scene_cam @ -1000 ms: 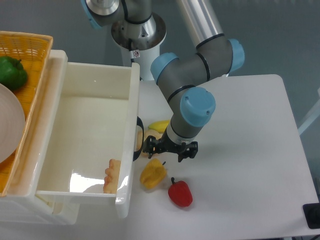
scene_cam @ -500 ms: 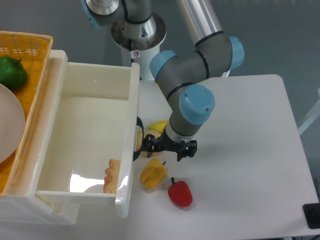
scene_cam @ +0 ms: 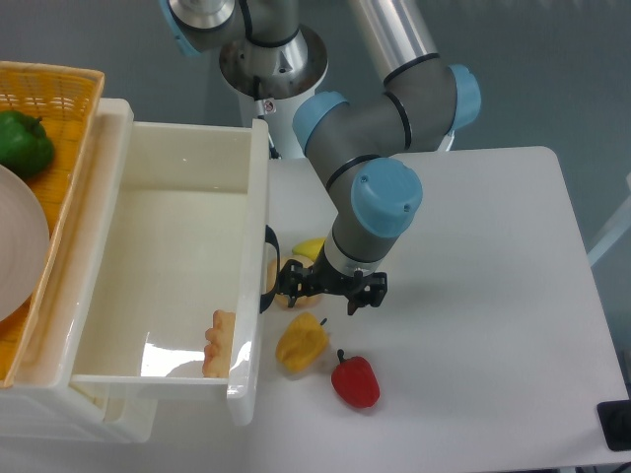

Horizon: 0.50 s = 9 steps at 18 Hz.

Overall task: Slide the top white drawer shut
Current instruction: 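Push the drawer front with the gripper, sliding the drawer into the cabinet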

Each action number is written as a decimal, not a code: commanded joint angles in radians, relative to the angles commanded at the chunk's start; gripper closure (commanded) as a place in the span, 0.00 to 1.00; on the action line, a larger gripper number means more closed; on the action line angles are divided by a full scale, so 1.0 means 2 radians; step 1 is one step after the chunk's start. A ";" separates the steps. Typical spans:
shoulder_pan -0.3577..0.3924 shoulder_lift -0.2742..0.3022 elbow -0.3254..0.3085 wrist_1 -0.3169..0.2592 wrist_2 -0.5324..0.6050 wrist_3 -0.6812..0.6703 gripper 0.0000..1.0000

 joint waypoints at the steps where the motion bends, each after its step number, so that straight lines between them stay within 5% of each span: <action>1: 0.000 0.000 -0.001 0.000 0.000 0.000 0.00; 9: -0.010 0.005 -0.001 0.000 -0.002 -0.004 0.00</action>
